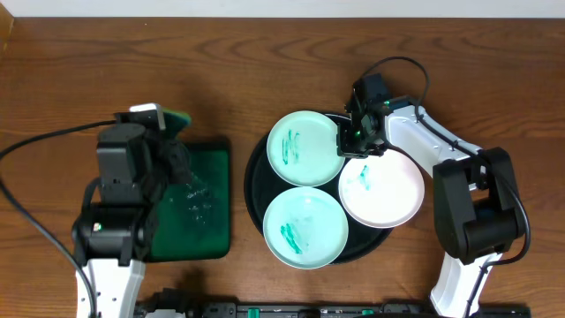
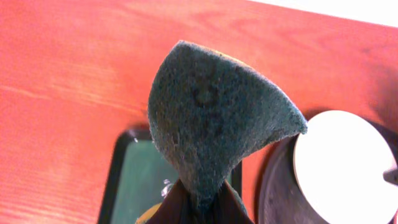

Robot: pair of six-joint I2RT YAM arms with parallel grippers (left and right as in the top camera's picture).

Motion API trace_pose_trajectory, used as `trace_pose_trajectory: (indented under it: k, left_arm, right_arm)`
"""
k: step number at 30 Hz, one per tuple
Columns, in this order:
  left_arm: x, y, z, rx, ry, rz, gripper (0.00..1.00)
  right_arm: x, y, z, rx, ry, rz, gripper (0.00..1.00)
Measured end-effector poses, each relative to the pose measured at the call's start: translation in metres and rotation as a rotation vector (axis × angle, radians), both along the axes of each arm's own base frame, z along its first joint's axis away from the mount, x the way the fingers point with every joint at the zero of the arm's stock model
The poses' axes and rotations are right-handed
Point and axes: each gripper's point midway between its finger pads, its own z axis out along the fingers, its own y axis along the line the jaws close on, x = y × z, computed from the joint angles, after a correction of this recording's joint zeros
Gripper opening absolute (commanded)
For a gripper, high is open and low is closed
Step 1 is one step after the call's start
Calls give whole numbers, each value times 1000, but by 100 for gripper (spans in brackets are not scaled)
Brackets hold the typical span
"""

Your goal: Clean dirty plates on tray and stack at the side

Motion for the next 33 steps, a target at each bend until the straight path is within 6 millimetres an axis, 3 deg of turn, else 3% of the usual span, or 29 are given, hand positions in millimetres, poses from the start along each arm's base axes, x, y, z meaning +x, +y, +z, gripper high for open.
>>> trace_pose_trajectory:
  k: [33]
  left_arm:
    - [1,12,7,65,-28,39,8]
  right_arm:
    - [0,0,0,2,1,2,1]
